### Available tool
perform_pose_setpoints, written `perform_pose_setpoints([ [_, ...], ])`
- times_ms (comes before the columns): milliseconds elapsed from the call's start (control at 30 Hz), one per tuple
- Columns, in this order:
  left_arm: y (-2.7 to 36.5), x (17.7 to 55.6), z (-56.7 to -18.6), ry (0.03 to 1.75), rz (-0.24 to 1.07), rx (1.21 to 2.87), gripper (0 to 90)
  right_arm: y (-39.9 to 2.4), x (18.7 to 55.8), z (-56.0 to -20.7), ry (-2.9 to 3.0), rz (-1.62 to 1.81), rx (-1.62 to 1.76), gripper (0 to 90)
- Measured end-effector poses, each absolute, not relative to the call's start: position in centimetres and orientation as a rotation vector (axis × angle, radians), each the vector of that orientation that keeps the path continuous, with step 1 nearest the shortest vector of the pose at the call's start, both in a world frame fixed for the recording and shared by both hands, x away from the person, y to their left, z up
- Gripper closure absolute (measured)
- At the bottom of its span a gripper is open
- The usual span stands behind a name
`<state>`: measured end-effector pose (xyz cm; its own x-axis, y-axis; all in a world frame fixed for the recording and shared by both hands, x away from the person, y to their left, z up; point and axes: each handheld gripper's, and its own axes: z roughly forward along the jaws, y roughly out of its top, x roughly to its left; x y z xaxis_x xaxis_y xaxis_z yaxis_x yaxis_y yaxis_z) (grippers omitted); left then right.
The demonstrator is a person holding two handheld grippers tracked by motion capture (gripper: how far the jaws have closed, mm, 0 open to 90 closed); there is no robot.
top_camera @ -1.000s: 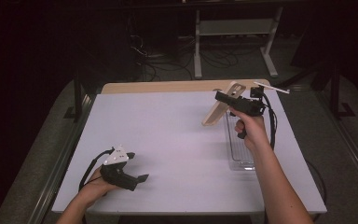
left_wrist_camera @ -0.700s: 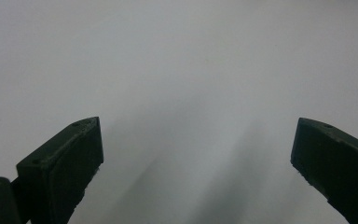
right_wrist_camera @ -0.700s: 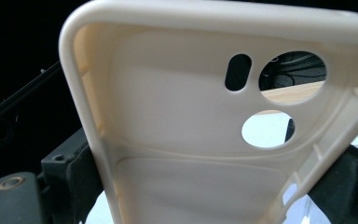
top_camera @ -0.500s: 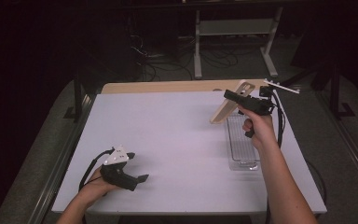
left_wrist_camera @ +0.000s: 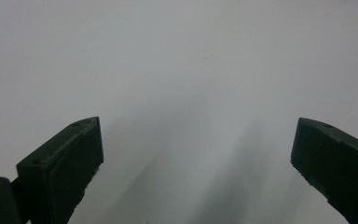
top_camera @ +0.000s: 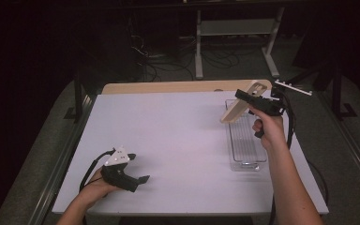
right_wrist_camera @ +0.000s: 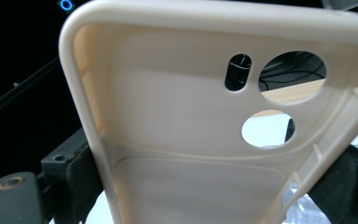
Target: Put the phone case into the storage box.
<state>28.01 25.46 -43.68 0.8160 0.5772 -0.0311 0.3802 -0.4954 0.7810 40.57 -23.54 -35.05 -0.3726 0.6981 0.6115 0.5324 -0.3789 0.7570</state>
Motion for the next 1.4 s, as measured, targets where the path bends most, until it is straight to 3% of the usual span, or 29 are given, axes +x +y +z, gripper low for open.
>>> perform_pose_setpoints([
  [700,25.6,28.2,-43.6,0.708,0.294,2.157,2.0,-25.7,40.9,-35.2,1.715,1.649,1.670,9.4],
  [1400,25.5,28.2,-43.5,0.699,0.298,2.147,2.0,-22.6,43.9,-32.9,1.958,1.176,1.633,9.5],
])
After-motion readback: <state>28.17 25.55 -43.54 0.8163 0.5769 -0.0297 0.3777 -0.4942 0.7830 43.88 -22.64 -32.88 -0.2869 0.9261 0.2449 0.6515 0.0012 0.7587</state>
